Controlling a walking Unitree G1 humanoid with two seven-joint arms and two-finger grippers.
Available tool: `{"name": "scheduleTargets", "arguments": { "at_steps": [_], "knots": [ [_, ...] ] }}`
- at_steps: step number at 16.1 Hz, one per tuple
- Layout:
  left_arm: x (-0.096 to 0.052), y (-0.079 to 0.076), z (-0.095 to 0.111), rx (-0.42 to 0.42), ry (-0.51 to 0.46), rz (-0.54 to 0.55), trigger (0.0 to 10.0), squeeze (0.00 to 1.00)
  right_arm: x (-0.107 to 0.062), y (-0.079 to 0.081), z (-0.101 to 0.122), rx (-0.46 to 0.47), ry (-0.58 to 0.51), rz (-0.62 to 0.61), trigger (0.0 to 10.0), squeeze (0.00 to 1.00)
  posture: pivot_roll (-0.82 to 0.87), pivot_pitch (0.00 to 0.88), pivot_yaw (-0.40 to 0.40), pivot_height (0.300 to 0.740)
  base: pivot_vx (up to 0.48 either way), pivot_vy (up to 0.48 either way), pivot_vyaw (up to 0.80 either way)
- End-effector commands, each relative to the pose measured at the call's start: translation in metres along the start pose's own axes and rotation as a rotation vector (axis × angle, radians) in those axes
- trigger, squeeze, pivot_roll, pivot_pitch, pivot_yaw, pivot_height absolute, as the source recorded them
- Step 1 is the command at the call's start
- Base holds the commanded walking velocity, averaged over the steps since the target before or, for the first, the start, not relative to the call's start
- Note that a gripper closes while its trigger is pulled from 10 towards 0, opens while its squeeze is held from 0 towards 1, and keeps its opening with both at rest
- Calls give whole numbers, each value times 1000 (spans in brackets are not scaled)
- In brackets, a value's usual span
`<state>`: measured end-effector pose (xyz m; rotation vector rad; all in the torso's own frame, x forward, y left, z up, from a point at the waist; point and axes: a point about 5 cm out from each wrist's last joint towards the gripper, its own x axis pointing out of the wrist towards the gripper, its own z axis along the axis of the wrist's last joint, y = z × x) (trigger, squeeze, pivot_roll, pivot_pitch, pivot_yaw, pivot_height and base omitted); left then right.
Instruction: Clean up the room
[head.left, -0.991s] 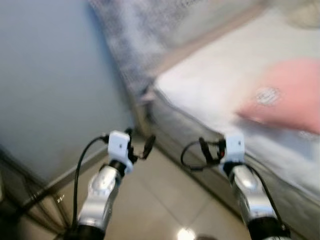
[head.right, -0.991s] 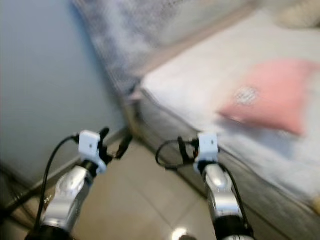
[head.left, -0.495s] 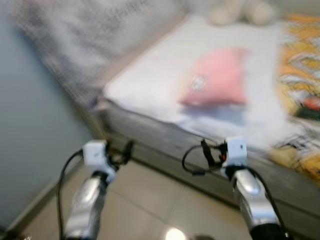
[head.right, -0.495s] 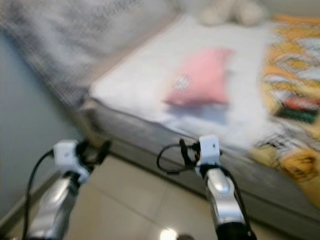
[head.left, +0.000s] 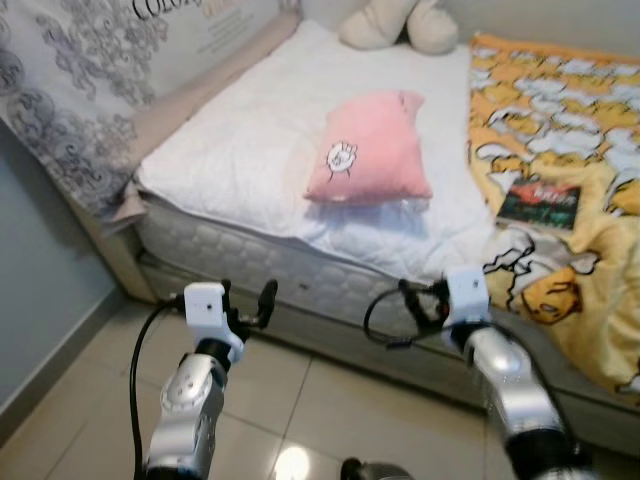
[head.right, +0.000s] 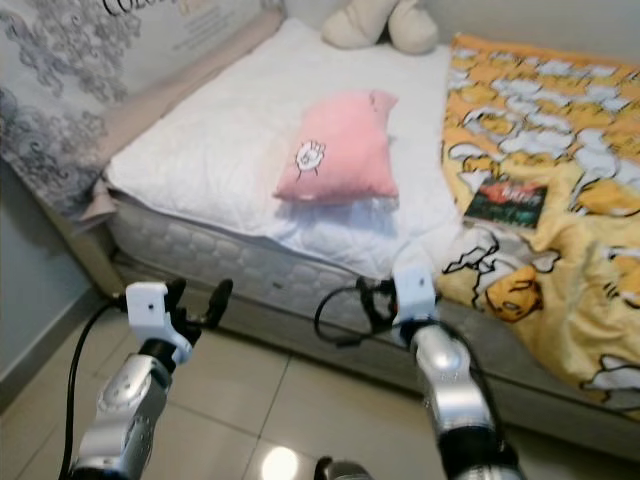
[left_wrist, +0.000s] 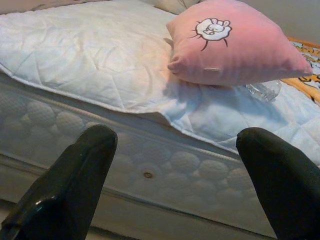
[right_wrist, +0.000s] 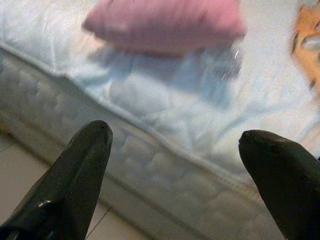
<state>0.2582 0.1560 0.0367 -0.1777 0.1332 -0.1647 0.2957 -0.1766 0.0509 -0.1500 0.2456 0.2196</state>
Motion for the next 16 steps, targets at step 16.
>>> {"name": "scheduleTargets", "arguments": {
  "at_steps": [16],
  "knots": [
    [16,-19,16,64,-70,-120,10000,0,0,6,14,46,-139,-66,10000,0,-187,0,91,740,0,-78,-307]
  ]
}}
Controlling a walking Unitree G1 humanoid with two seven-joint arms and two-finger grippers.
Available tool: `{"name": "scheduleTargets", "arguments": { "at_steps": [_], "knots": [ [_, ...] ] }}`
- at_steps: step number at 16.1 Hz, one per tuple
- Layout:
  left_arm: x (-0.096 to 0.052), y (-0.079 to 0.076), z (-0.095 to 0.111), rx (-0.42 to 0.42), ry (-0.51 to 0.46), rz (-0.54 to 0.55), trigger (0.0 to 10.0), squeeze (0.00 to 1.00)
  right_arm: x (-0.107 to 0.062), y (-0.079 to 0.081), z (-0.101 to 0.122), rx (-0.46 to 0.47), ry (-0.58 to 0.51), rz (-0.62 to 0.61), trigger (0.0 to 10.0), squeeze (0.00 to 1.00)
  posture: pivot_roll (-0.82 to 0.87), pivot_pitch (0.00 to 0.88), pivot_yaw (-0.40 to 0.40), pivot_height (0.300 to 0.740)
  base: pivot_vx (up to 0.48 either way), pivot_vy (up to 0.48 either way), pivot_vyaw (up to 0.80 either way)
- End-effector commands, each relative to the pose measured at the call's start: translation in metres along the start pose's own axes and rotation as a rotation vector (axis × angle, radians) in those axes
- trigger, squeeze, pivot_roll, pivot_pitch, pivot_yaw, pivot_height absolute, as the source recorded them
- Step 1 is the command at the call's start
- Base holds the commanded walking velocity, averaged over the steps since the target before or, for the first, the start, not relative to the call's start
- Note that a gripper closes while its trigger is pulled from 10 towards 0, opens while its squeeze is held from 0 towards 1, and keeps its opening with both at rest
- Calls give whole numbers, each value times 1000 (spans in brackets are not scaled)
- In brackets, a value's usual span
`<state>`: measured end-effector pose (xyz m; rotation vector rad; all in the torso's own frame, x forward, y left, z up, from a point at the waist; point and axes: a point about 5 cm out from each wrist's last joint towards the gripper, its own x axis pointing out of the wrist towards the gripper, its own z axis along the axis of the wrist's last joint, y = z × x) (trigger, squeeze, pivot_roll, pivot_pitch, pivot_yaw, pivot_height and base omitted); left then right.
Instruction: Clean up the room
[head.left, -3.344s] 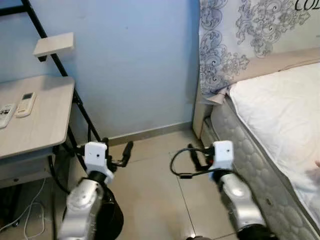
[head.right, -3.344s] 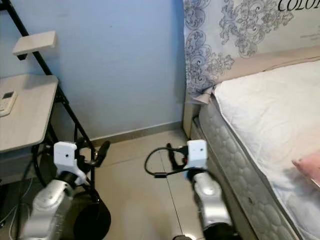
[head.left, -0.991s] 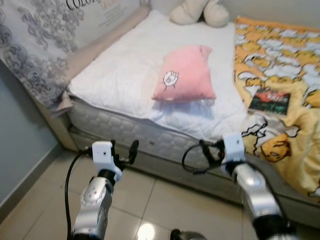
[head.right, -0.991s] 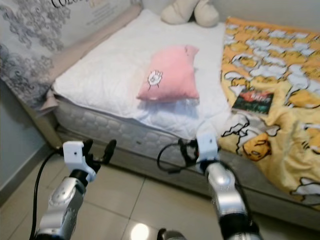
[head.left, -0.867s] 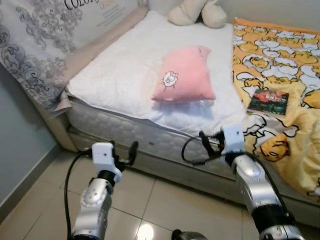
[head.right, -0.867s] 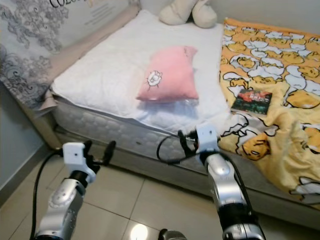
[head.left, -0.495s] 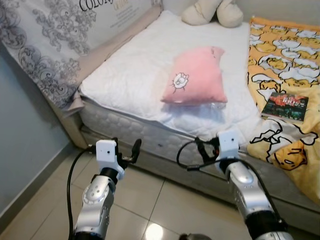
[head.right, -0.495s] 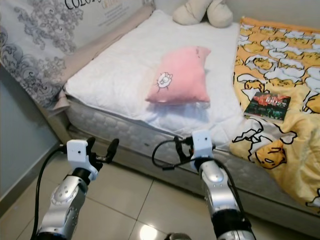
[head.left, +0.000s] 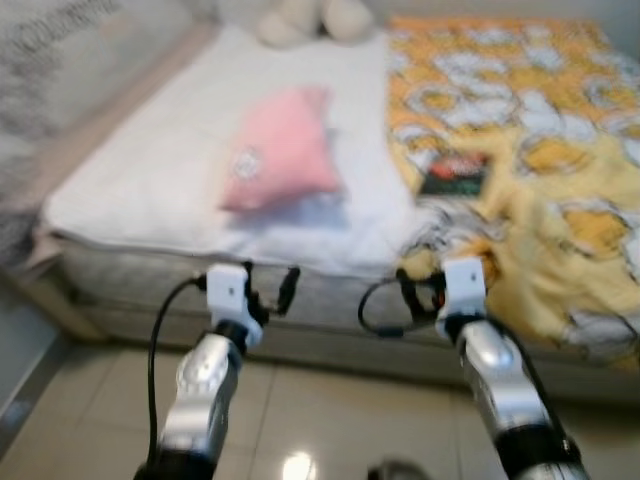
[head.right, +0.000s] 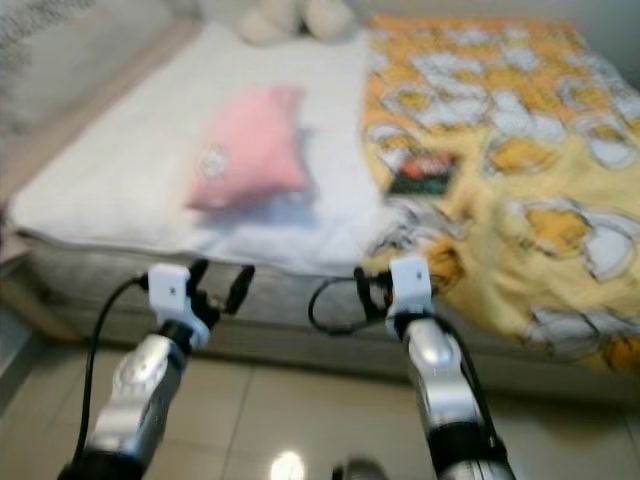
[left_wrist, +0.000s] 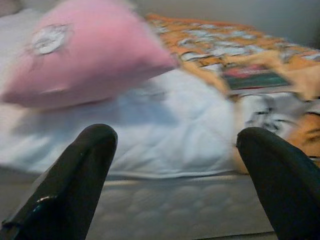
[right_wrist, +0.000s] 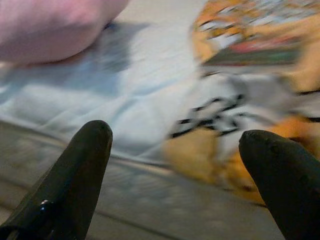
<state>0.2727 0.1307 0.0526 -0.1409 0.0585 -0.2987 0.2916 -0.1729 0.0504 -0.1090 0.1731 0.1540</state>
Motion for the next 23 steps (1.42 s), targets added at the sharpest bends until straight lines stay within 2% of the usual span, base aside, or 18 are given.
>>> {"name": "scheduleTargets", "arguments": {
  "at_steps": [1,2,3,4,6,8,10,13,14,17,20,23],
  "knots": [
    [-2,9,8,52,-36,31,10000,0,4,-2,23,15,-131,-26,10000,0,-185,0,91,740,0,480,-675],
    [-1,19,28,116,-127,96,10000,0,3,-8,40,46,-246,-74,10000,0,-179,0,92,740,0,0,-800],
    [-2,23,37,124,-170,127,10000,0,4,-8,44,47,-267,-74,10000,0,-179,0,92,740,0,0,-656],
    [-2,29,47,104,-210,169,10000,0,6,-1,49,33,-285,-24,10000,0,-171,0,96,740,0,0,0],
    [-3,30,41,18,-182,199,10000,0,10,11,51,33,-278,65,10000,0,-168,0,99,740,0,0,0],
    [-6,33,32,-31,-150,240,10000,0,11,11,47,59,-253,80,10000,0,-164,0,99,740,0,240,0],
    [-11,37,23,-17,-102,300,10000,0,10,5,38,50,-209,52,10000,0,-161,0,95,740,0,480,0],
    [-13,39,20,4,-74,330,10000,0,9,3,36,52,-196,57,10000,0,-164,0,88,740,0,320,0],
    [-11,40,17,55,-35,344,10000,0,8,2,32,65,-176,61,10000,0,-164,0,90,740,0,0,0],
    [-5,35,25,113,-54,274,10000,0,10,1,31,83,-171,15,10000,0,-165,0,97,740,302,0,0],
    [-2,37,29,128,-65,291,10000,0,15,-1,35,42,-163,-34,10000,0,-167,0,110,740,475,0,0],
    [0,36,29,132,-65,275,10000,0,16,-3,37,36,-177,-29,10000,0,-169,0,113,740,480,0,0]
  ]
}}
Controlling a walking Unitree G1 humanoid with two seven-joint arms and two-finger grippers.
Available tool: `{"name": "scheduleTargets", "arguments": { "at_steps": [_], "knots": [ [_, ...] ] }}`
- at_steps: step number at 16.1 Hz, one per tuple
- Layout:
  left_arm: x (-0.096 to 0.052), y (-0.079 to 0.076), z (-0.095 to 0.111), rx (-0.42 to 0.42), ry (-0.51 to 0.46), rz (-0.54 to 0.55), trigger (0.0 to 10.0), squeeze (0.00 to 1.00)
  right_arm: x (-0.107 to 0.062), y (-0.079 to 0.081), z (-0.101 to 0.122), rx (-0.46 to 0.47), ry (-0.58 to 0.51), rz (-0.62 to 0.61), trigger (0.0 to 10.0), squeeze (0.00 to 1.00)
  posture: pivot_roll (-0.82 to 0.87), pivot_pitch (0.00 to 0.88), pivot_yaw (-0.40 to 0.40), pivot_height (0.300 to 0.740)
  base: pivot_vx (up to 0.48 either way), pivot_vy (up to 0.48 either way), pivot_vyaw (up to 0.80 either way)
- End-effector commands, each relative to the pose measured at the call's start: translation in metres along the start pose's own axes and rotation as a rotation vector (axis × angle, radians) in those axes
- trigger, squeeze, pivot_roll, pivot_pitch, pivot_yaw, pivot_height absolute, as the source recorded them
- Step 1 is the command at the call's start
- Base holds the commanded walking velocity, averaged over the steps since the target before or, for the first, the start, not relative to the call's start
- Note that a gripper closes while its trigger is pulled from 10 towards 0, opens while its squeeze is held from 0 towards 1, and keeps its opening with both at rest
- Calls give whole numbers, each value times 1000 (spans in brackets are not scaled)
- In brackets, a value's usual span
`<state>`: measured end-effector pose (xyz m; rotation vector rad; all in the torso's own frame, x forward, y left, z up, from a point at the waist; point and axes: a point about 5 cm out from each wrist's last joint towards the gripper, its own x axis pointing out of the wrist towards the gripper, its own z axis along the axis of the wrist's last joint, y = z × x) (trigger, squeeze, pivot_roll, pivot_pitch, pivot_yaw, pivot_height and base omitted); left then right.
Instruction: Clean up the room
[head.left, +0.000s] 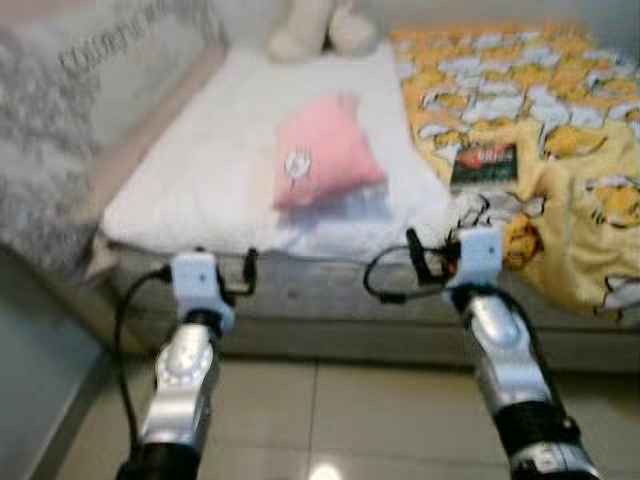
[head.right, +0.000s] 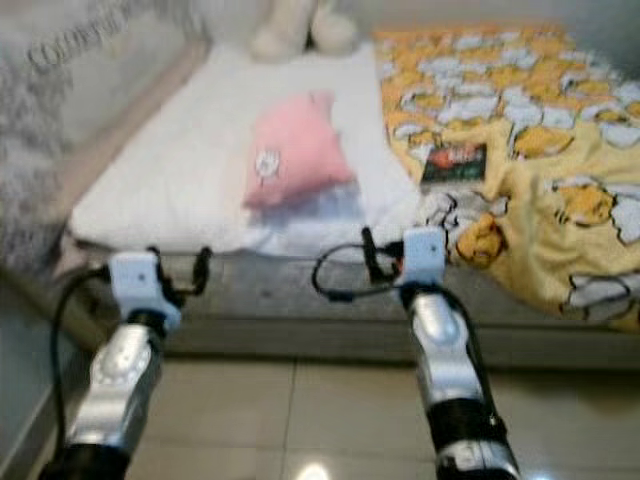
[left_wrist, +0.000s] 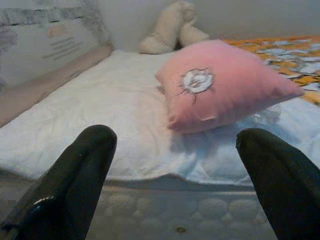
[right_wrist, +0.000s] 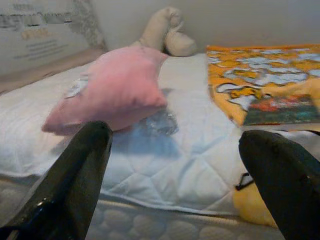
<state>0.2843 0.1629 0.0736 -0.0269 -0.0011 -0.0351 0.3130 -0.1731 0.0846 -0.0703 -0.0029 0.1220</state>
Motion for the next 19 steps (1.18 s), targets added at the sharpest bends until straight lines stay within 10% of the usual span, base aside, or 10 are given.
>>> {"name": "scheduleTargets", "arguments": {
  "at_steps": [1,14,19],
  "knots": [
    [2,5,3,18,-7,0,10000,0,1,5,0,4,-3,6,10000,0,-170,0,116,740,480,0,0],
    [1,-13,-1,13,15,-53,10000,0,0,11,0,-34,3,58,10000,0,-159,0,110,740,476,0,133],
    [-1,-17,-14,-90,77,-8,10000,0,11,-13,29,-147,-1,85,10000,0,-203,0,29,740,0,0,0]
  ]
}}
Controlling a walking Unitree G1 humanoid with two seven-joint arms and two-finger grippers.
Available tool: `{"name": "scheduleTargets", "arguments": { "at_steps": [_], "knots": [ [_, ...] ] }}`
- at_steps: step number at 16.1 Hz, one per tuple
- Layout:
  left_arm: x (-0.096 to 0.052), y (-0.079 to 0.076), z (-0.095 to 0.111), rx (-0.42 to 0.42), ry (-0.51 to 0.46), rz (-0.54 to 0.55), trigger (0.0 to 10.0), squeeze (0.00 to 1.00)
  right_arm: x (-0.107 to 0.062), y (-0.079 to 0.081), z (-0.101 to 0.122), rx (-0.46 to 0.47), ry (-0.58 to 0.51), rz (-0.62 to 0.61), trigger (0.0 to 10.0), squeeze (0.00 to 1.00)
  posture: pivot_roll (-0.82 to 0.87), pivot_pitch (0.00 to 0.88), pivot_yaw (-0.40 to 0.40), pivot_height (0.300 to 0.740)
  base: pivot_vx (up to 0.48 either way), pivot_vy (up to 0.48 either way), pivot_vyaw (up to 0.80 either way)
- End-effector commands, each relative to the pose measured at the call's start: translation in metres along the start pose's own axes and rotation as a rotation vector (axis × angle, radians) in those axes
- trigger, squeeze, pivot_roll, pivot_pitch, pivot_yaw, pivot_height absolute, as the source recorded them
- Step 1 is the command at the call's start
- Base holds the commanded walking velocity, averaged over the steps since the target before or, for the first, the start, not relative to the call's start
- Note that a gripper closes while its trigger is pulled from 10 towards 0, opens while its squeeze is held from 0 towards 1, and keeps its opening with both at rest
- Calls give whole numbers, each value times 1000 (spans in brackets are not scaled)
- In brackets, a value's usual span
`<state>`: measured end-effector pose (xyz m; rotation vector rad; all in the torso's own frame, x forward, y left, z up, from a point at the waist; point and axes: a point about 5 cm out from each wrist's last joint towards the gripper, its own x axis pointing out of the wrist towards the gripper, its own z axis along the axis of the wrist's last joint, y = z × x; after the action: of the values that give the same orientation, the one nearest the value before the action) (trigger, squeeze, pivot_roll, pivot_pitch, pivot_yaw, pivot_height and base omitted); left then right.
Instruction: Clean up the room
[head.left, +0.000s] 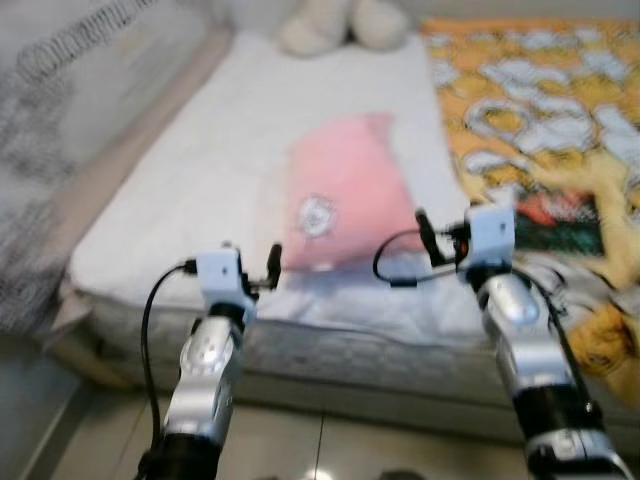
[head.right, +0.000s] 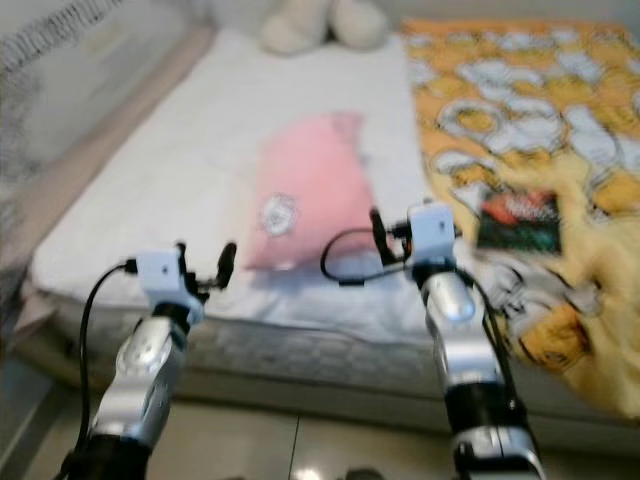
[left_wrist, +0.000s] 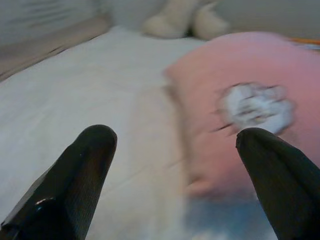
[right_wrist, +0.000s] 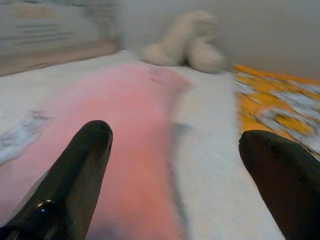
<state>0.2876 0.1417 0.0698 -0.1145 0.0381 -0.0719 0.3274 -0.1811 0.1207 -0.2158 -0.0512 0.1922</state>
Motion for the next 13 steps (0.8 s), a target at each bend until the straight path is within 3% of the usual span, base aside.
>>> {"name": "scheduleTargets", "arguments": {
  "at_steps": [1,3,7,11,13],
  "knots": [
    [-6,3,-13,-2,48,31,10000,0,-4,-6,-9,-4,57,18,10000,0,-206,0,18,740,0,0,0],
    [-10,-9,-19,-12,45,13,10000,0,-10,-16,-18,57,117,-8,10000,0,-226,0,-18,740,0,0,0],
    [-4,-18,-12,42,18,-63,10000,0,-13,2,-20,70,111,0,10000,0,-221,0,24,740,0,-474,606],
    [11,-12,-5,64,19,-109,10000,0,-10,17,-16,68,67,-10,10000,0,-241,0,94,740,60,-416,0],
    [17,-13,-1,63,14,-130,10000,0,-11,19,-19,84,74,-24,10000,0,-247,0,121,740,0,0,0]
  ]
}}
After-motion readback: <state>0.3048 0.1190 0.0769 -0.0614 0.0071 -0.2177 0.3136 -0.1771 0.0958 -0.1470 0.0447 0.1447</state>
